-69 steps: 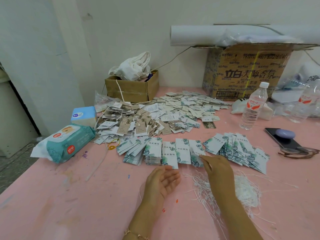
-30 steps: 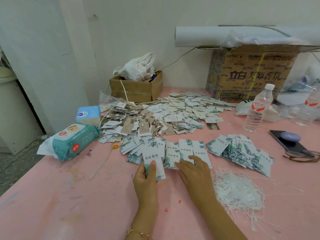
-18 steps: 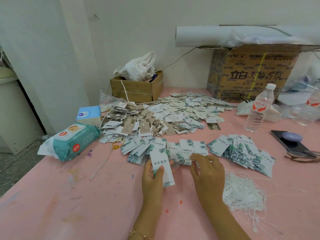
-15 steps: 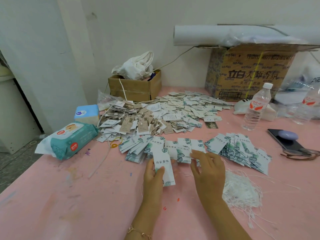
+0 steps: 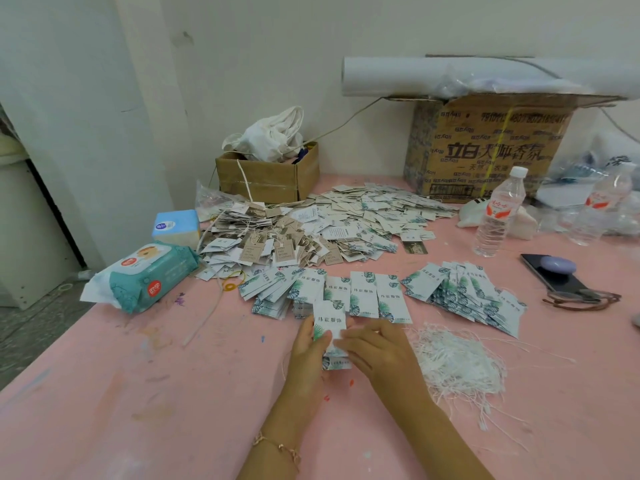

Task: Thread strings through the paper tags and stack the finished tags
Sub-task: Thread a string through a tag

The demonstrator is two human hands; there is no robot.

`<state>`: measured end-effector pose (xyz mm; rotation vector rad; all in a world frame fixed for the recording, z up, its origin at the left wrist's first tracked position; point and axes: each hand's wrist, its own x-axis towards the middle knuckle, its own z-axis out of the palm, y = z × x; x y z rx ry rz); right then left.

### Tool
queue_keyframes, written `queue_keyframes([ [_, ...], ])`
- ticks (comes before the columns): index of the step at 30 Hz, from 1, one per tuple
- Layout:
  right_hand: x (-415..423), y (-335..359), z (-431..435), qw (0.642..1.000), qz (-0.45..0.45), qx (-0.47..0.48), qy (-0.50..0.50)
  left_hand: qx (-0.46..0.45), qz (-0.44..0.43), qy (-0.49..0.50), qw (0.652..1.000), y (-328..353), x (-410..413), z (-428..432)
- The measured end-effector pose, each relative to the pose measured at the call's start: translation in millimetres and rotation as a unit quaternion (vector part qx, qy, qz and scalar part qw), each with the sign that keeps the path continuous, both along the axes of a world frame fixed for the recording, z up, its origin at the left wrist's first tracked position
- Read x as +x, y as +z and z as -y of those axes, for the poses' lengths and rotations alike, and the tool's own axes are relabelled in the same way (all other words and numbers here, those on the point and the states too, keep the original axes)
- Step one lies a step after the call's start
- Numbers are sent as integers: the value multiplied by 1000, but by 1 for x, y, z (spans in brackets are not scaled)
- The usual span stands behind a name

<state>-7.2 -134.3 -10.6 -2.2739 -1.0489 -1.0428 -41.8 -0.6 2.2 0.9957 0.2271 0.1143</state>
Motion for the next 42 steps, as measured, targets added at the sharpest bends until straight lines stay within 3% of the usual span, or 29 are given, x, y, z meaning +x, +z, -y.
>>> queue_keyframes([
  [2,-1,0,1,998,-56,8,-24,14,7,3,1000,-2,1,0],
  [6,6,1,16,970,-155,90,-166,43,23,-5,999,-2,0,-1],
  [11,15,-9,38,904,-308,48,-293,120,23,-19,992,-6,3,3],
  [19,14,-5,35,908,-275,78,-305,162,52,-28,985,-6,1,1],
  [21,13,-1,33,925,-218,130,-282,181,54,-34,981,-8,1,1],
  [24,9,5,28,948,-164,211,-173,208,47,-38,976,-9,3,3],
  [27,4,7,26,927,-255,270,-43,228,60,-44,971,-8,3,5],
  [29,1,7,22,930,-281,239,5,257,81,-54,962,-8,3,6],
  [33,1,6,18,953,-236,187,32,292,102,-45,950,-10,5,8],
  [42,0,5,20,935,-264,228,57,280,100,-40,954,-11,6,7],
])
